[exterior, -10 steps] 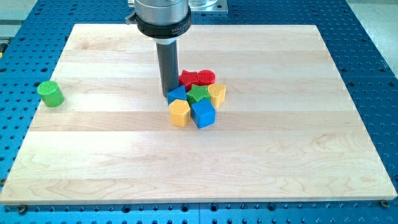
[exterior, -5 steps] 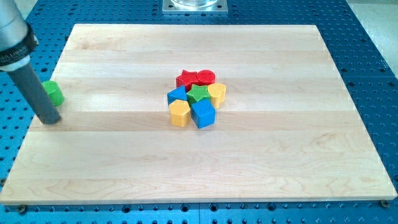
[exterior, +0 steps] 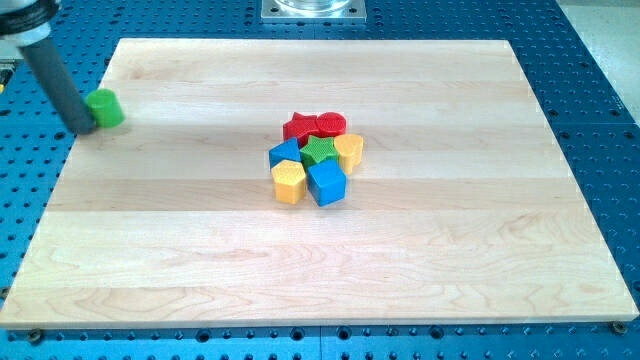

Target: Place the green circle diagonal to the red star

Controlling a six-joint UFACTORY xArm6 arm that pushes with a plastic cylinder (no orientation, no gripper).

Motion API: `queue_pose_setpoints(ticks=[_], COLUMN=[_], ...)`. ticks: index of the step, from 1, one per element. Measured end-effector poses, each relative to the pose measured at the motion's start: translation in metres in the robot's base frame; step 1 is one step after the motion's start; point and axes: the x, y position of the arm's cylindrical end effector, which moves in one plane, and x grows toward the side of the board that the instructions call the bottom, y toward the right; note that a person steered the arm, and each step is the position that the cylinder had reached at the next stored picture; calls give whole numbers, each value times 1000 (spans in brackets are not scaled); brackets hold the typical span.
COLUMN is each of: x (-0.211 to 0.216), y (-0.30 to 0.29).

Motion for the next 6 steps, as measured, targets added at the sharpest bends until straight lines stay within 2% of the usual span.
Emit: queue_pose_setpoints(ticks=[1,3,4,5,6], x=[-20,-65,-88,-31,1], y=[63,10,56,79,128])
